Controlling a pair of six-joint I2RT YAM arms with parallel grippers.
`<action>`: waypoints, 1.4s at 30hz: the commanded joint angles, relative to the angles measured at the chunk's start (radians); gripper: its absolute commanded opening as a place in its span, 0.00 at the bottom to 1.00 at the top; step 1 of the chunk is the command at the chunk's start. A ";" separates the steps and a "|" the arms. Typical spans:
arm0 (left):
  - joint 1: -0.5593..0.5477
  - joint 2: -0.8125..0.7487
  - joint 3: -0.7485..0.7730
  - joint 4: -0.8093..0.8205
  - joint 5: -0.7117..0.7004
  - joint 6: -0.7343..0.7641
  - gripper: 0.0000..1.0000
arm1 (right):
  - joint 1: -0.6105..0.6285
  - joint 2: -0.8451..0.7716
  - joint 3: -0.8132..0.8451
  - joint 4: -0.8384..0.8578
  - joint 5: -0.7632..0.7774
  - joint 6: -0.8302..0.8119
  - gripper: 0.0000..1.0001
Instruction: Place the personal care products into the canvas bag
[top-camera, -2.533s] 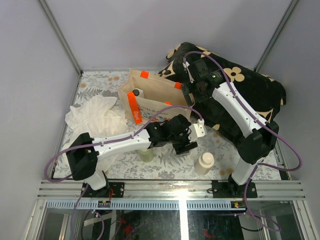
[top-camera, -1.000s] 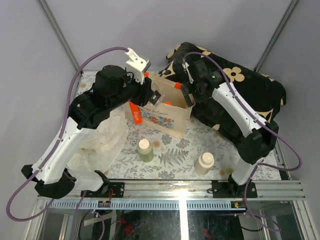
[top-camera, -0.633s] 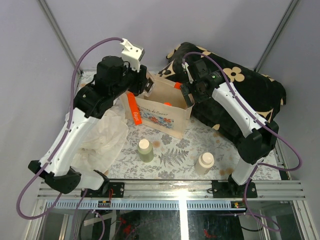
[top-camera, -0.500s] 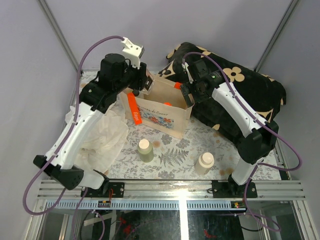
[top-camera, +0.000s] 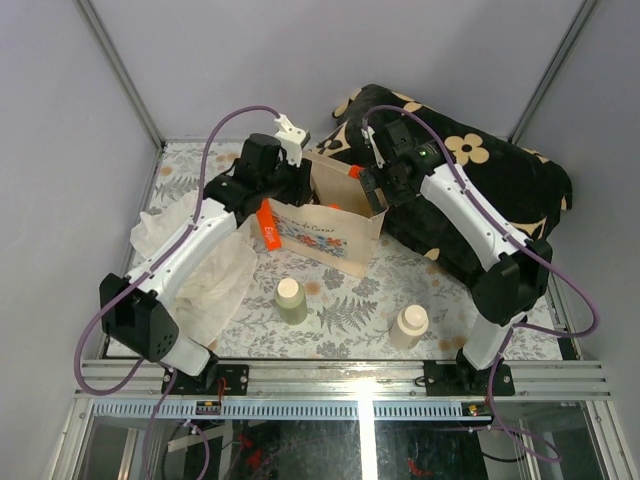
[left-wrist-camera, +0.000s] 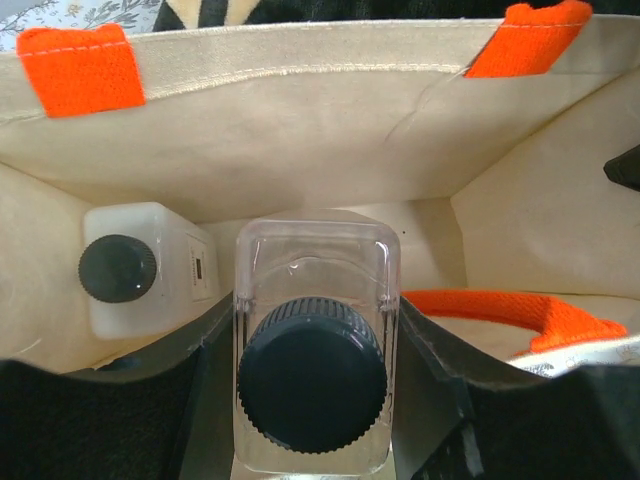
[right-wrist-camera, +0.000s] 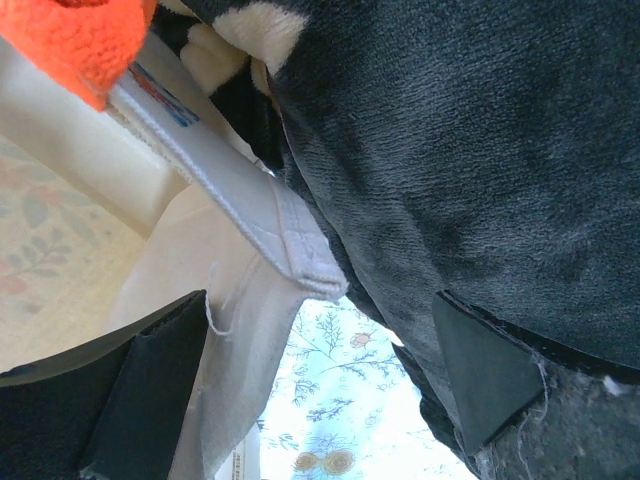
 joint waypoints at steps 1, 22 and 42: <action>0.006 0.004 -0.040 0.303 0.012 -0.032 0.00 | -0.001 0.018 0.035 -0.031 0.024 -0.025 1.00; 0.006 0.264 0.048 0.309 -0.326 0.013 0.00 | -0.006 0.066 0.090 -0.062 0.063 -0.026 1.00; 0.021 0.231 0.150 0.197 -0.247 -0.007 1.00 | -0.015 0.099 0.108 -0.078 0.076 -0.026 0.99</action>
